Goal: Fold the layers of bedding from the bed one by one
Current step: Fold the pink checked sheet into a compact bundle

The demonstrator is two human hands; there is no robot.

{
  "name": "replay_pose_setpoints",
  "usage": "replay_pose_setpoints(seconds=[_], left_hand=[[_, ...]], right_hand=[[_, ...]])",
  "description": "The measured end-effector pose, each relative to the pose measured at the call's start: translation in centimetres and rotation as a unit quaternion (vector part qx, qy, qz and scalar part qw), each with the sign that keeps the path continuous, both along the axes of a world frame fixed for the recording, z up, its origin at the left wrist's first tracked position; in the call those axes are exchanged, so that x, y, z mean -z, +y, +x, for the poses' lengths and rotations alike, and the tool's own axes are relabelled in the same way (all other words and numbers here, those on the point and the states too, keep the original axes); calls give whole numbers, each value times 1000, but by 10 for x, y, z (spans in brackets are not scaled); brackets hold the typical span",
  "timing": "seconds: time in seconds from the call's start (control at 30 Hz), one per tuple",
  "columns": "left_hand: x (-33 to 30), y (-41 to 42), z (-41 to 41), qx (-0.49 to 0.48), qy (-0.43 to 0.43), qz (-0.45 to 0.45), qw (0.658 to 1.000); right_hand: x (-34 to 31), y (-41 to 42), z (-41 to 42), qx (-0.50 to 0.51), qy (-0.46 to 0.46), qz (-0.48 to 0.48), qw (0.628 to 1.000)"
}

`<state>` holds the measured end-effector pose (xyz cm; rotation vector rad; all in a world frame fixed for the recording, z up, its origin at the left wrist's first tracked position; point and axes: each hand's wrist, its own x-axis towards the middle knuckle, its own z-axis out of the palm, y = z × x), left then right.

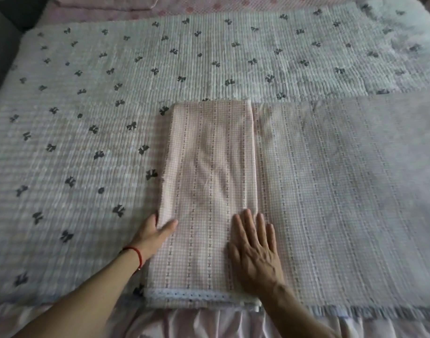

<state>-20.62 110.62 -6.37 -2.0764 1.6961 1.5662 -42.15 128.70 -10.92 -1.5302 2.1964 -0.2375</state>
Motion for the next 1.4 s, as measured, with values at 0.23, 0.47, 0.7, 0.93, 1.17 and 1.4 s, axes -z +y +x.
replay_pose_setpoints(seconds=[0.23,0.47,0.7,0.93,1.17,1.4], left_hand=[[-78,22,-56,105,43,-166,980],[-150,86,-196,184,84,-297,933],[-119,174,-336,317,118,-182,923],[-44,193,-315,409,-45,-164,897],[-22,147,-279,320,-70,-178,928],[-6,69,-321,262,-89,-244,929]], right_hand=[[-51,-9,-30,10,-199,-27,980],[-125,18,-84,203,-527,-83,821],[-130,86,-184,405,-591,-185,672],[-80,142,-246,369,-410,-55,832],[-49,156,-285,284,-323,91,898],[-59,48,-316,330,-228,3,916]])
